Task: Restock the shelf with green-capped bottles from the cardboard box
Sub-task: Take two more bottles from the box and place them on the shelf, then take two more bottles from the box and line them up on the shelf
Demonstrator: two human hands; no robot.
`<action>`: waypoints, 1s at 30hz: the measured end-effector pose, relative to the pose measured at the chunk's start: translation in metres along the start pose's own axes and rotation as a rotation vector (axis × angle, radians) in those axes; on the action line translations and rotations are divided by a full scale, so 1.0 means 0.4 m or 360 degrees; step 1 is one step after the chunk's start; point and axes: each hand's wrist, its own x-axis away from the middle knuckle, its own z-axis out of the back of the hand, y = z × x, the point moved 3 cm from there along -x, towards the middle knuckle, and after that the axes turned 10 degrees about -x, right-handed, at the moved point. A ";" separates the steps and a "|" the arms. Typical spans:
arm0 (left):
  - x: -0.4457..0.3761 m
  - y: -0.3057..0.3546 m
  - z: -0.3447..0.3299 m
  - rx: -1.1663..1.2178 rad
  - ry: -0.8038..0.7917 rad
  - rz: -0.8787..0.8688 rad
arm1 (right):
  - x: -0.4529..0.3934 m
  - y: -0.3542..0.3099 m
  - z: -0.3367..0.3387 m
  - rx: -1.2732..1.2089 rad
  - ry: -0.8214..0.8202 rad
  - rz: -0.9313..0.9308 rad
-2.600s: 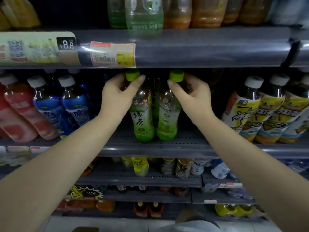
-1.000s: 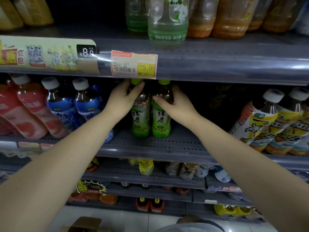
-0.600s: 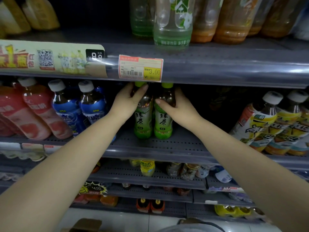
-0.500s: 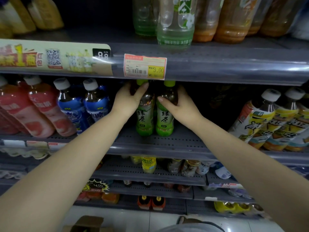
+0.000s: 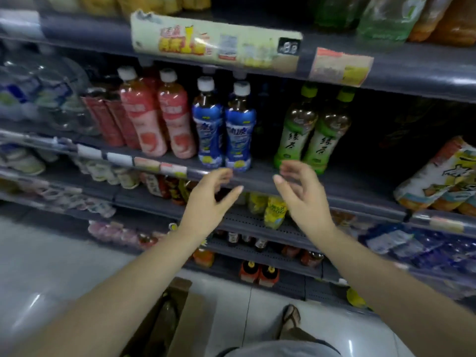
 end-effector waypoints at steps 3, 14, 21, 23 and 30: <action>0.120 -0.147 0.049 -0.0047 0.0111 0.0234 | 0.031 0.007 -0.167 -0.0223 -0.0276 -0.0117; 0.634 -0.581 0.147 0.0065 0.0710 0.1396 | 0.200 0.147 -0.795 -0.0568 -0.1188 -0.0448; 0.840 -0.760 0.061 -0.0112 0.0964 0.1925 | 0.317 0.346 -1.039 -0.0461 -0.1596 -0.0729; 0.882 -0.817 0.003 -0.0080 0.0996 0.2075 | 0.337 0.426 -1.083 -0.0391 -0.1650 -0.0790; 0.978 -1.024 -0.223 0.0116 0.1128 0.2352 | 0.407 0.758 -1.207 -0.0133 -0.1874 -0.0827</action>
